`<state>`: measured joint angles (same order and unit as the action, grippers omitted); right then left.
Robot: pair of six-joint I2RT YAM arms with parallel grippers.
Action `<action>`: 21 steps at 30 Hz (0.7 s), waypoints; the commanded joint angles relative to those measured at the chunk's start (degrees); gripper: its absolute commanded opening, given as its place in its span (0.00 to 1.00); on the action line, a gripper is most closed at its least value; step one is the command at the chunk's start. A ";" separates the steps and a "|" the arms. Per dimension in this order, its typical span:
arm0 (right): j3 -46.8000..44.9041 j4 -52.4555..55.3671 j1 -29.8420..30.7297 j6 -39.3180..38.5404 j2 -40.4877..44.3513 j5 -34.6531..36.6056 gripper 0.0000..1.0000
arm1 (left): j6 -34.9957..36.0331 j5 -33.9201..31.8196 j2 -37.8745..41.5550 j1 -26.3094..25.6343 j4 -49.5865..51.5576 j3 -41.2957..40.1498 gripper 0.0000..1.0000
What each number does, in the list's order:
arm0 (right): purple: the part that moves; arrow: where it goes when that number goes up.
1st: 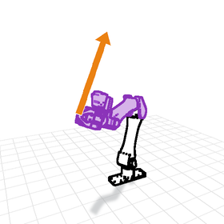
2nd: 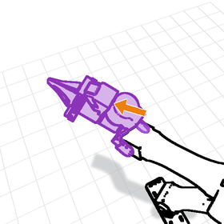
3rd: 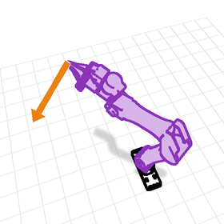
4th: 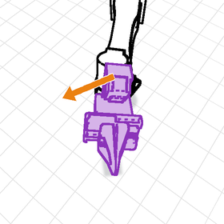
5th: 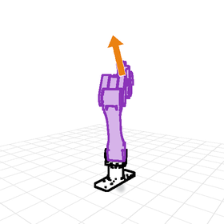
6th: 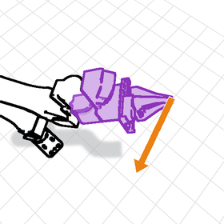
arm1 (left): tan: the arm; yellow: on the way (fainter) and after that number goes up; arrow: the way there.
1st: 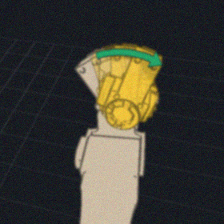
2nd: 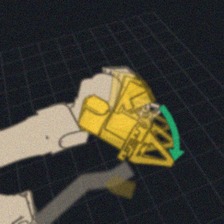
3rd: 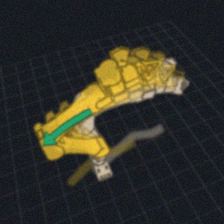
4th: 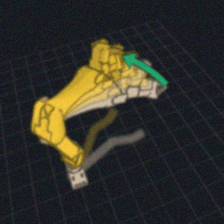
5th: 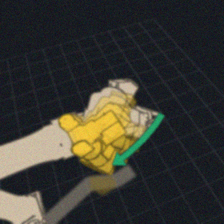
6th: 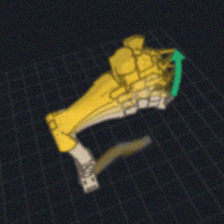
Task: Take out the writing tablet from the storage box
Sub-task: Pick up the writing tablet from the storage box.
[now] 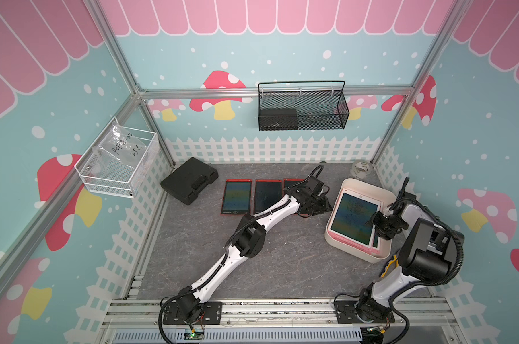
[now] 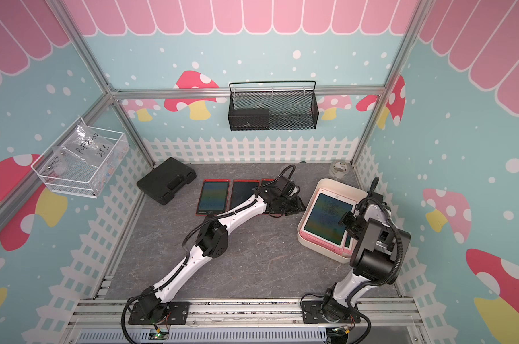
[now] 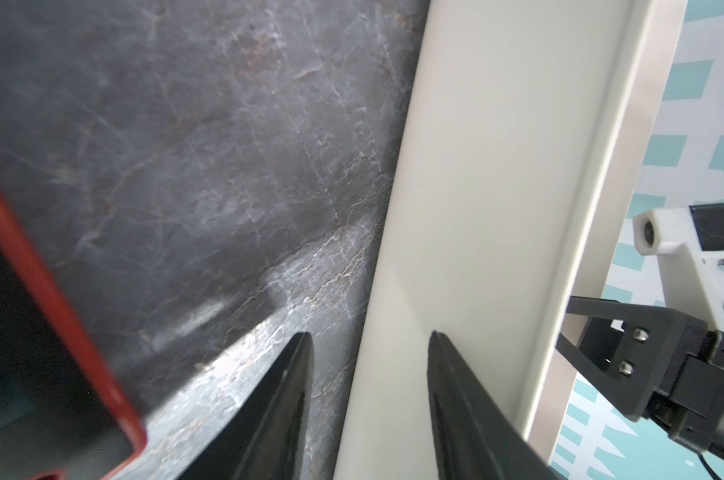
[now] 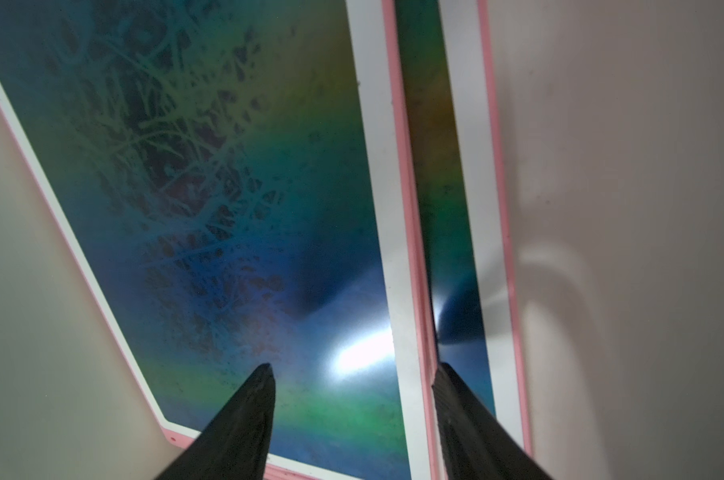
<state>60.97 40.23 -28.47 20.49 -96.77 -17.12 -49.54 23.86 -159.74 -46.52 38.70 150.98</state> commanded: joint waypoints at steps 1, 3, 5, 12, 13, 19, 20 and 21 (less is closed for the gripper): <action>-1.46 0.50 -0.26 -0.76 0.66 -0.45 0.63 | -0.66 0.94 1.93 0.11 -0.99 0.34 0.48; -1.73 0.38 -0.19 -0.89 0.46 0.02 0.63 | -0.65 1.16 1.89 0.11 -1.04 0.29 0.48; -2.07 0.08 -0.19 -0.94 0.36 0.03 0.63 | -0.65 1.22 1.89 0.11 -1.04 0.11 0.48; -3.23 -0.93 -0.19 -0.89 -0.06 -1.21 0.62 | -0.85 1.26 1.63 0.03 -0.99 0.52 0.48; -3.31 -0.94 -0.19 -0.89 -0.25 -1.53 0.62 | -0.83 1.22 1.50 0.02 -0.99 0.68 0.48; -3.99 -2.21 -0.20 -2.02 -0.87 -6.42 0.61 | -1.26 1.54 0.49 -0.32 -1.01 1.77 0.48; -4.22 -2.42 -0.23 -2.27 -0.90 -7.21 0.60 | -1.36 1.54 0.40 -0.32 -1.00 1.94 0.48; -4.47 -2.81 -0.21 -2.59 -0.88 -8.24 0.60 | -1.56 1.59 0.31 -0.37 -1.12 2.00 0.48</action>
<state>58.57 38.00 -29.02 19.59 -96.77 -20.21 -50.39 24.10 -159.74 -46.52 38.70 151.04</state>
